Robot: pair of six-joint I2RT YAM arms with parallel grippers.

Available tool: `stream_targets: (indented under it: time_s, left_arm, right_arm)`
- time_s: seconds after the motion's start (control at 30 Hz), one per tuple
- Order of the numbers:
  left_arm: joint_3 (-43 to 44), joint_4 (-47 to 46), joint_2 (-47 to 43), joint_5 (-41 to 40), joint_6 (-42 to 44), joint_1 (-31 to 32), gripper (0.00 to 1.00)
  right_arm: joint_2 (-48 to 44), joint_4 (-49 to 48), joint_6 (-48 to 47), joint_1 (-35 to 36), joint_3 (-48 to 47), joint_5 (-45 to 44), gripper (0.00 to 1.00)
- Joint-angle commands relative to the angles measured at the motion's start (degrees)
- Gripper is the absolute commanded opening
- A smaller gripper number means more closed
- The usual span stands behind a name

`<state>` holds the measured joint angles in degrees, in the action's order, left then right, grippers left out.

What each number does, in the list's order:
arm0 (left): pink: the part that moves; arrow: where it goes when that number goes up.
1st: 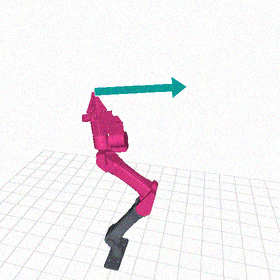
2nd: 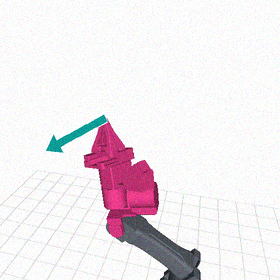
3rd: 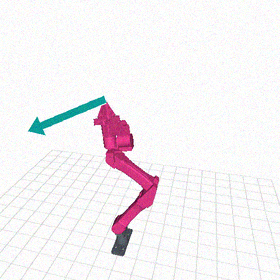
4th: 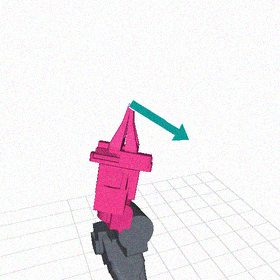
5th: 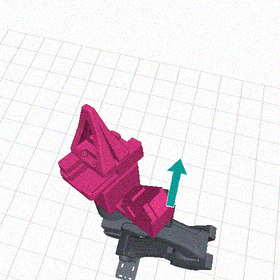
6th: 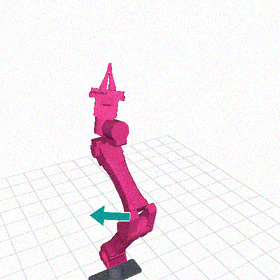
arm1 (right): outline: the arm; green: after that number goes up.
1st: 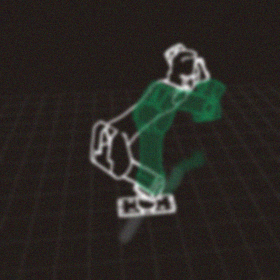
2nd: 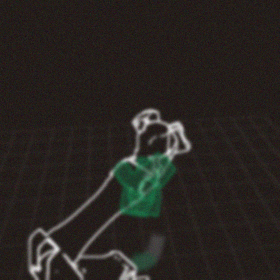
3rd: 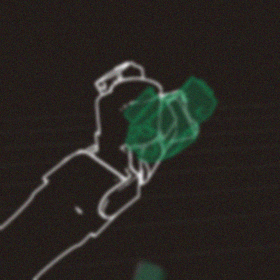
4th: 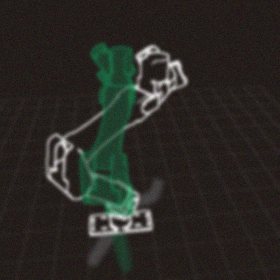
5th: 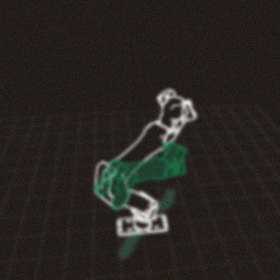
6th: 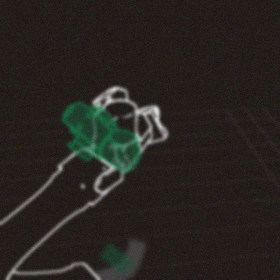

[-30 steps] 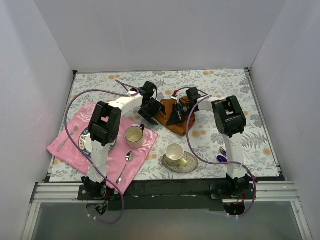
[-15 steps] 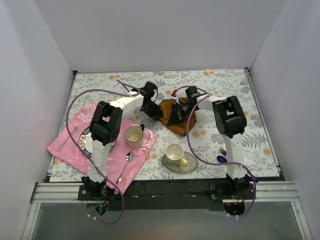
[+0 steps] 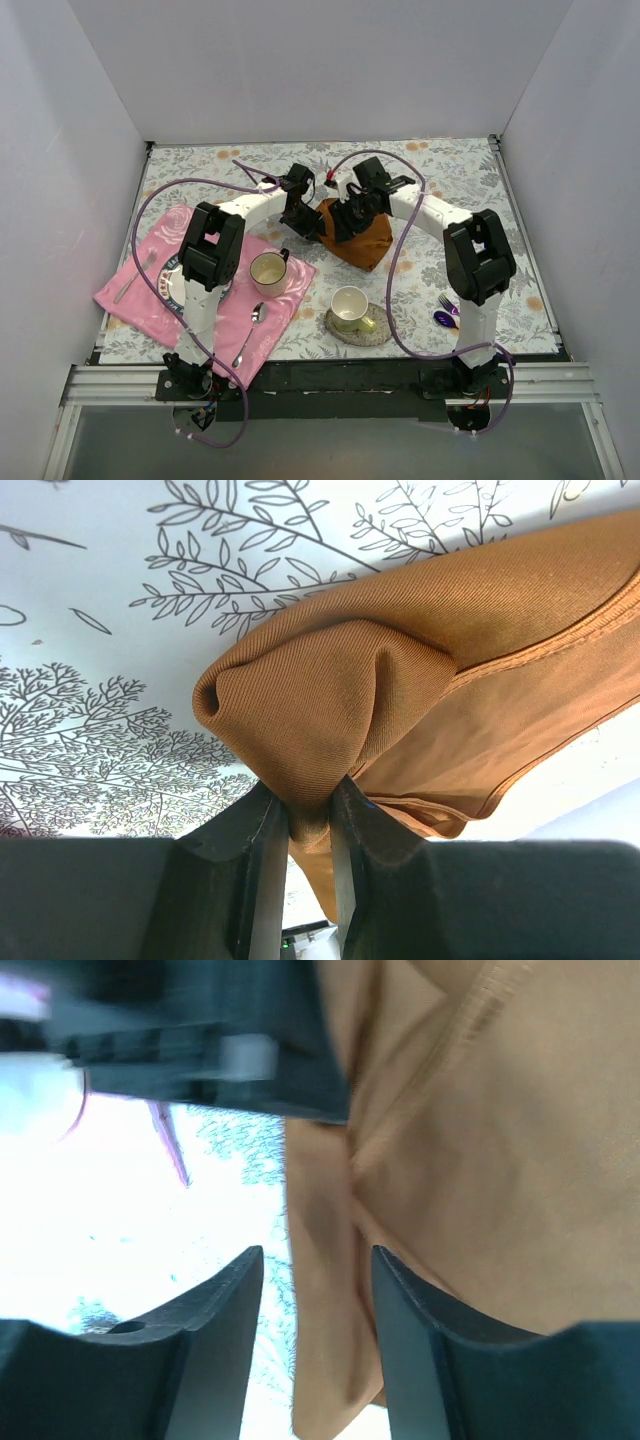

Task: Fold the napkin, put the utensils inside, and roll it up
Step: Roll the napkin with the utensil

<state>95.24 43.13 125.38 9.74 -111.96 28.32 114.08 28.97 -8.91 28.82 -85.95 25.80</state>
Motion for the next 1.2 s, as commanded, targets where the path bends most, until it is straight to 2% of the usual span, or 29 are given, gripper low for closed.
stream_targets:
  time_s: [0.0, 0.37, 0.77, 0.87, 0.97, 1.0, 1.03, 1.1, 1.13, 1.17]
  left_arm:
    - [0.3, 2.7, -1.8, 0.2, -1.4, 0.2, 0.00]
    - [-0.1, 2.4, -2.2, 0.8, -3.2, 0.2, 0.00]
    - [-0.3, 2.4, -2.4, 2.0, -4.8, 0.2, 0.00]
    - [-0.6, 2.6, -2.7, 2.0, -4.8, 0.2, 0.00]
    - [-1.7, 1.6, -3.4, 2.9, -5.4, -0.1, 0.00]
    - [-2.3, 0.9, -4.1, 3.4, -5.5, -0.3, 0.00]
    - [-2.9, 0.0, -4.6, 3.8, -5.5, -0.7, 0.00]
    - [-3.8, -1.7, -6.3, 3.7, -4.7, -1.2, 0.09]
    - [-3.9, -2.1, -6.8, 3.2, -4.1, -1.8, 0.24]
    - [-3.7, -2.4, -7.5, 1.6, -3.2, -2.0, 0.31]
  right_arm:
    - [-5.1, -4.4, -5.3, 5.6, 4.0, -13.8, 0.57]
    - [-3.3, -11.6, -8.1, 11.7, 7.8, -24.5, 0.59]
    - [0.0, -14.5, -7.5, 13.4, 9.7, -25.4, 0.54]
    - [0.5, -14.2, -6.7, 13.1, 10.0, -28.2, 0.45]
    - [0.5, -14.6, -6.1, 12.7, 11.0, -28.1, 0.25]
    - [0.4, -14.9, -5.9, 12.4, 11.4, -27.7, 0.15]
    - [0.2, -15.8, -5.8, 12.0, 11.9, -26.3, 0.11]
    - [0.0, -16.1, -5.9, 11.3, 12.7, -23.0, 0.06]
    - [0.2, -15.4, -5.9, 10.4, 12.5, -19.9, 0.04]
    - [0.5, -15.1, -5.9, 9.9, 12.0, -18.3, 0.02]
